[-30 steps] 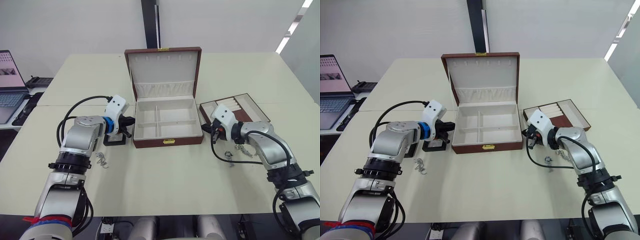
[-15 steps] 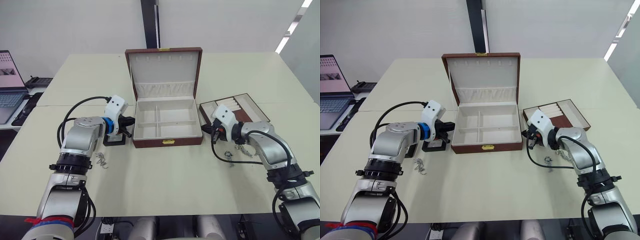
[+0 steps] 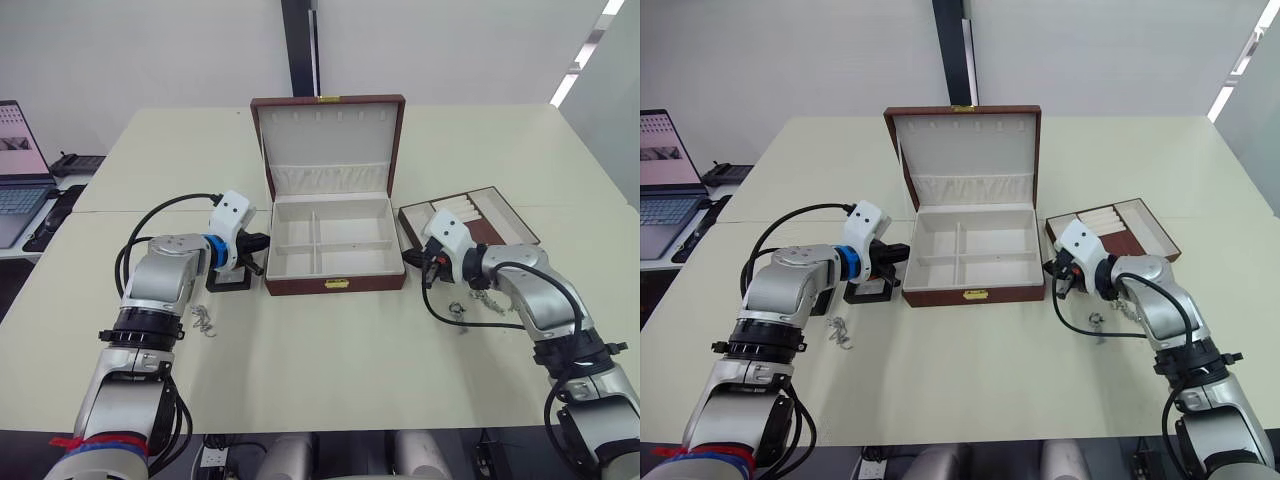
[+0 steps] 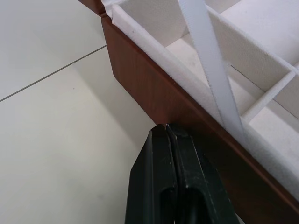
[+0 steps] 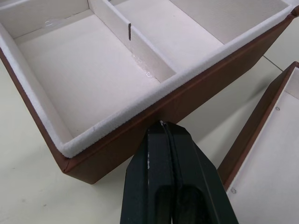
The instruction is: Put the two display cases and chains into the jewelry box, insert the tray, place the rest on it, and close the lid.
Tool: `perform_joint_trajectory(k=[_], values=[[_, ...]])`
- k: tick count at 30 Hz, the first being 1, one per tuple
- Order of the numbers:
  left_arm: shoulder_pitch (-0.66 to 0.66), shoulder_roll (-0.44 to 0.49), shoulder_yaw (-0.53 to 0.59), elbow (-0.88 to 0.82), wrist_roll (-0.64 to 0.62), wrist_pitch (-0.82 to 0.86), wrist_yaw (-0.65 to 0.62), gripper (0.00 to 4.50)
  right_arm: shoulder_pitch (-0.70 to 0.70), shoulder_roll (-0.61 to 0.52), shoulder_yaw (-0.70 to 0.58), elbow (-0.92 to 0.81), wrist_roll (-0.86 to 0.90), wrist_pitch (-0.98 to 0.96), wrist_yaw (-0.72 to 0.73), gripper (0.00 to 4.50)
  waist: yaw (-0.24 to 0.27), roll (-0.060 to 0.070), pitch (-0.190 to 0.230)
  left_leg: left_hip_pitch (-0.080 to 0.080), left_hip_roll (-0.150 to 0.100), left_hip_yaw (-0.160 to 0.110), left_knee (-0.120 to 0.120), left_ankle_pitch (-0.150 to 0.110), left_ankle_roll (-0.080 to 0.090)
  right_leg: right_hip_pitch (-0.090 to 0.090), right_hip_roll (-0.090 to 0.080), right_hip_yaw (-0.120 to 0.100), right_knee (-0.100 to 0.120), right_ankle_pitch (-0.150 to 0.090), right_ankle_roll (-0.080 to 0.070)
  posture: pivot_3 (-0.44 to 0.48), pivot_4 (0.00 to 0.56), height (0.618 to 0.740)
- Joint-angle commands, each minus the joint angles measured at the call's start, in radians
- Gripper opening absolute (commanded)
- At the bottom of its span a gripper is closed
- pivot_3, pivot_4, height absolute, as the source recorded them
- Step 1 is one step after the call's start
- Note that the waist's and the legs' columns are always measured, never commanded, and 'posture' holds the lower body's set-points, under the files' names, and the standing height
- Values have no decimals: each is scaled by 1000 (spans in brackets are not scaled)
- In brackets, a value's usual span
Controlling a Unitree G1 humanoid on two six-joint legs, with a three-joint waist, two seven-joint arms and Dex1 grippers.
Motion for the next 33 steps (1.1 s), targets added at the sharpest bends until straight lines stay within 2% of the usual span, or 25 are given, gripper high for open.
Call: perform_joint_trajectory(k=[1,6,10,18,22,24,28,31,33], values=[[-2,2,11,-52,-24,-46,-14,0,2,4,-13,-76,24,5,-5,15,0,0,0,0,0,0,0,0,0,0,0,0,0,0,0,0,150,740],[24,33,25,-58,-12,-83,-7,0,13,-18,-32,-115,31,48,-17,15,0,0,0,-1,0,0,0,0,0,-1,0,0,0,0,0,0,150,740],[36,99,66,-37,-16,-124,-13,0,24,-43,-77,-150,48,69,-37,15,-1,0,0,-1,0,0,0,0,0,-1,0,0,0,0,0,0,150,740],[162,269,227,-48,-110,-227,-130,0,134,-177,-230,-224,70,-94,-16,15,0,0,0,-1,1,0,-1,0,0,-2,0,1,0,0,0,0,150,740],[292,336,365,-47,-174,-312,-191,0,263,-254,-375,-257,111,-158,26,15,1,0,0,0,2,0,-1,0,0,-1,0,1,0,0,0,0,150,740],[407,402,455,-13,-204,-324,-265,0,388,-300,-512,-281,146,-159,74,15,1,0,0,-1,2,0,-1,0,0,-1,0,1,-1,0,0,0,150,740],[596,476,531,45,-204,-365,-346,0,550,-344,-688,-313,216,-102,120,15,-1,1,0,1,2,2,-3,-1,1,0,0,2,-1,0,0,0,150,740],[684,489,572,110,-196,-441,-382,580,671,-372,-772,-302,215,-137,176,0,3,1,0,8,2,3,-4,-3,6,6,0,3,0,0,0,0,150,740],[727,485,594,135,-199,-474,-389,1150,748,-377,-823,-286,209,-175,212,0,4,-1,0,10,3,3,-4,-4,7,8,0,2,-1,0,0,0,150,740]])
